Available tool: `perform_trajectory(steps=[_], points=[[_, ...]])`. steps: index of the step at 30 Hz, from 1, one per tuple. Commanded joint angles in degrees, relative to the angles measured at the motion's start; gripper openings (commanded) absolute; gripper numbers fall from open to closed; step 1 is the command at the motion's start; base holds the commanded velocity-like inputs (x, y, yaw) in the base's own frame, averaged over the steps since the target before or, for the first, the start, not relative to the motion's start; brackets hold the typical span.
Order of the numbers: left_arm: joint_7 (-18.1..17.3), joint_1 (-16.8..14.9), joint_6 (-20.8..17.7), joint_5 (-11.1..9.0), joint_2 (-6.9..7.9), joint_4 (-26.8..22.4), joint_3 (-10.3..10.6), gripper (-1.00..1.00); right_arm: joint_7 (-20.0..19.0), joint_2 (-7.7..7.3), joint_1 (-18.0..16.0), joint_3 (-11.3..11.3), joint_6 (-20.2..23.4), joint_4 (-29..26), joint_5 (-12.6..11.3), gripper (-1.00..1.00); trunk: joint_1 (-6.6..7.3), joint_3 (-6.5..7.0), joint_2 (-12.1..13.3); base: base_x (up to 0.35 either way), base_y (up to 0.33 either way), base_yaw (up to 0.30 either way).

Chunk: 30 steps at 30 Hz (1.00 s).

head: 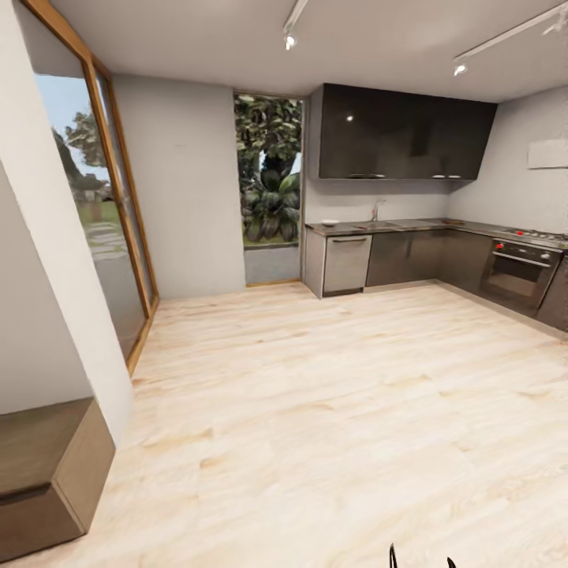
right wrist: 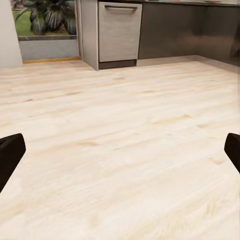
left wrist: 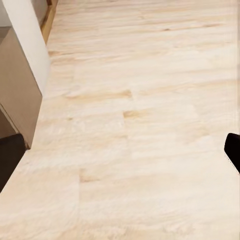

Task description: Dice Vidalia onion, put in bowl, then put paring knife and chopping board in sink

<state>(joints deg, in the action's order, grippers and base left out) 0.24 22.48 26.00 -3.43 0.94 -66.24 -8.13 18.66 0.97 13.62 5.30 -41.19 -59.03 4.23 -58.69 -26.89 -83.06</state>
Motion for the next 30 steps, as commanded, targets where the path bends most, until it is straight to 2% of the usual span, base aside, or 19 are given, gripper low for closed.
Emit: perform_trajectory(steps=[1, 12, 30], points=[[0.0, 0.0, 0.1, -0.3, 0.03, 0.0, 0.1, 1.0, 0.5, 0.0, 0.0, 0.1, 0.1, 0.0, 0.4, 1.0, -0.04, -0.03, 0.0, 0.322, 0.0, -0.123], [0.0, 0.0, 0.1, -0.3, 0.03, 0.0, 0.1, 1.0, 0.5, 0.0, 0.0, 0.1, 0.1, 0.0, 0.5, 1.0, -0.04, -0.03, 0.0, 0.322, 0.0, -0.107], [0.0, 0.0, 0.1, -0.3, 0.03, 0.0, 0.0, 1.0, 0.5, 0.0, 0.0, 0.1, 0.0, 0.0, 0.5, 1.0, -0.04, -0.03, 0.0, 0.325, 0.0, -0.004]])
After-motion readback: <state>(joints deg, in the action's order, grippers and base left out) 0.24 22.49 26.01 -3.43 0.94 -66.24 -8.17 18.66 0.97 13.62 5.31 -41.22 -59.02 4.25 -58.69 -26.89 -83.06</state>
